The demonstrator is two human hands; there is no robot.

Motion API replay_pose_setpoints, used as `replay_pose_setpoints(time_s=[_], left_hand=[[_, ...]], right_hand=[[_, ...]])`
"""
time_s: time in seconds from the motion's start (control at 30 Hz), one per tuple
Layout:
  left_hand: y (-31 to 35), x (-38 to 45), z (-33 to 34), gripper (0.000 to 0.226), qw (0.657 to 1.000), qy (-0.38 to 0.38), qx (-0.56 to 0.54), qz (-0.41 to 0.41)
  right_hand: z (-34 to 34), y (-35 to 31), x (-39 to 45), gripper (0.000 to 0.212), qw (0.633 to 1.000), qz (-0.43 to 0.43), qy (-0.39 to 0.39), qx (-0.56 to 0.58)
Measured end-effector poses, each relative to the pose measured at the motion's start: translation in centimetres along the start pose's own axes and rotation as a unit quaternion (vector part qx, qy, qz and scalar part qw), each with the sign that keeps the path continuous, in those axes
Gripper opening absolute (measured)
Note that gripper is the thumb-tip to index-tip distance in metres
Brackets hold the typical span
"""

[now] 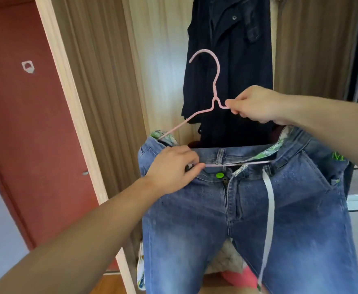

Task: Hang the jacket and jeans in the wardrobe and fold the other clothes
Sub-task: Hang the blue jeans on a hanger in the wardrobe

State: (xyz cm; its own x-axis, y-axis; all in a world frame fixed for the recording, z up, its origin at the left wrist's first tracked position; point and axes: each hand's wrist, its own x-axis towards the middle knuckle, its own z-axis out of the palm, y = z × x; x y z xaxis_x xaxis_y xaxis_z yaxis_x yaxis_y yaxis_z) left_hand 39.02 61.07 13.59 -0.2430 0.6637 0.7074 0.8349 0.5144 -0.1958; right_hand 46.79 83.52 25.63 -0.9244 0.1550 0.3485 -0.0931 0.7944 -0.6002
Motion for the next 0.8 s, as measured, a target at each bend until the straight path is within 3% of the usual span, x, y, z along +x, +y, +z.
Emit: replay_pose_setpoints(time_s=[0.07, 0.17, 0.3, 0.4, 0.5, 0.6, 0.7, 0.8], left_hand=[[0.6, 0.3, 0.1, 0.036, 0.993, -0.107, -0.021, -0.034], [1.4, 0.6, 0.5, 0.039, 0.989, -0.146, -0.008, -0.018], [3.0, 1.8, 1.6, 0.087, 0.968, -0.242, 0.064, -0.011], [4.9, 3.0, 3.0, 0.093, 0.961, -0.267, 0.064, -0.038], [5.9, 3.4, 4.2, 0.08, 0.953, -0.283, 0.095, -0.055], [6.0, 4.0, 3.8, 0.034, 0.953, -0.277, 0.11, -0.051], [4.8, 5.0, 2.1, 0.027, 0.964, -0.251, 0.043, -0.08], [3.1, 6.8, 0.4, 0.012, 0.982, -0.119, -0.048, -0.137]], right_hand=[[-0.6, 0.0, -0.2, 0.04, 1.0, 0.014, -0.004, -0.004], [-1.4, 0.3, -0.6, 0.047, 0.999, 0.03, 0.004, -0.013], [-1.7, 0.4, -1.2, 0.037, 0.999, 0.04, -0.008, 0.001], [-1.8, 0.3, -1.5, 0.04, 0.999, 0.049, -0.001, 0.019], [-2.4, 0.3, -2.2, 0.034, 0.997, 0.058, -0.003, 0.04], [-2.6, 1.1, -2.5, 0.038, 0.998, 0.06, 0.001, 0.034], [-2.6, 2.5, -2.9, 0.038, 0.997, 0.07, 0.027, 0.007], [-2.0, 3.3, -3.3, 0.034, 0.996, 0.091, 0.018, 0.01]])
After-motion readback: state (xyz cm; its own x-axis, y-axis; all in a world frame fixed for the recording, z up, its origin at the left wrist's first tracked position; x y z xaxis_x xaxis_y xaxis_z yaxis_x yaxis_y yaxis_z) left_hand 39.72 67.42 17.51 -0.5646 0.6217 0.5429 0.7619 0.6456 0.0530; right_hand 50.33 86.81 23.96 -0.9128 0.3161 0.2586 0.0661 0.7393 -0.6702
